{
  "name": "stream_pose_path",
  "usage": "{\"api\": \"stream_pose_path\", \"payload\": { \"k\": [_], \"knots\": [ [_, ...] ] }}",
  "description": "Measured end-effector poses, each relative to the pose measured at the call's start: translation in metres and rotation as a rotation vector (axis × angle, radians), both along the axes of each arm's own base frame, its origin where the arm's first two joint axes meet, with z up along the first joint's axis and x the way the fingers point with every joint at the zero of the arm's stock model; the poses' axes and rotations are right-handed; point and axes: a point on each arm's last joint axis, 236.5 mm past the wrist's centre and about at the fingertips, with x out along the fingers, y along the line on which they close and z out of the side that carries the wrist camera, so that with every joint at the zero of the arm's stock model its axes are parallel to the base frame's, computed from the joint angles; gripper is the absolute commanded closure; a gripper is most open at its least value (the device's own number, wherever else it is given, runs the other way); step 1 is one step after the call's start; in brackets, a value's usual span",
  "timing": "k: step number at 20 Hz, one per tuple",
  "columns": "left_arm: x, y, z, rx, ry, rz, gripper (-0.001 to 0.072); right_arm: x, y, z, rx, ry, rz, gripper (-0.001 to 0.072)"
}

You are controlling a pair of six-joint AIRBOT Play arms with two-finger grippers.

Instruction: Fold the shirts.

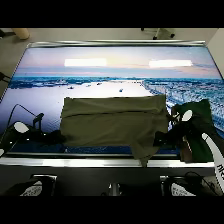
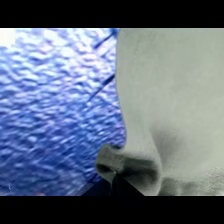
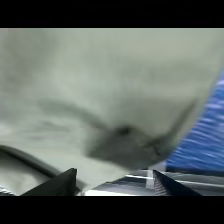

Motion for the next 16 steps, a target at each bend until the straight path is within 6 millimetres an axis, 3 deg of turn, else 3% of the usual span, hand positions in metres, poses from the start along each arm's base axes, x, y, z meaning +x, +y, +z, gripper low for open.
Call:
{"api": "stream_pose_path", "payload": {
  "k": [3,7,9,11,14,16],
  "knots": [
    [0.006,0.004,0.003,0.022,-0.035,-0.002,0.0686,-0.012,0.009,-0.009,0.032,0.017,-0.02,0.0685],
    [0.011,0.009,0.014,0.045,-0.073,-0.023,0.0688,0.001,0.013,-0.01,0.041,-0.038,-0.036,0.0688],
    [0.031,0.007,0.038,0.037,-0.154,-0.024,0.0692,0.04,0.0,0.0,-0.006,-0.182,-0.036,0.0688],
    [0.056,0.009,0.066,0.046,-0.244,-0.025,0.0693,0.066,0.005,0.032,0.022,-0.258,-0.026,0.0688],
    [0.102,0.017,0.106,0.062,-0.375,0.022,0.0693,0.127,-0.005,0.073,-0.008,-0.441,-0.039,0.0688],
    [0.134,0.021,0.12,0.059,-0.418,0.052,0.0691,0.171,-0.01,0.09,-0.019,-0.542,-0.073,0.0688]
  ]
}}
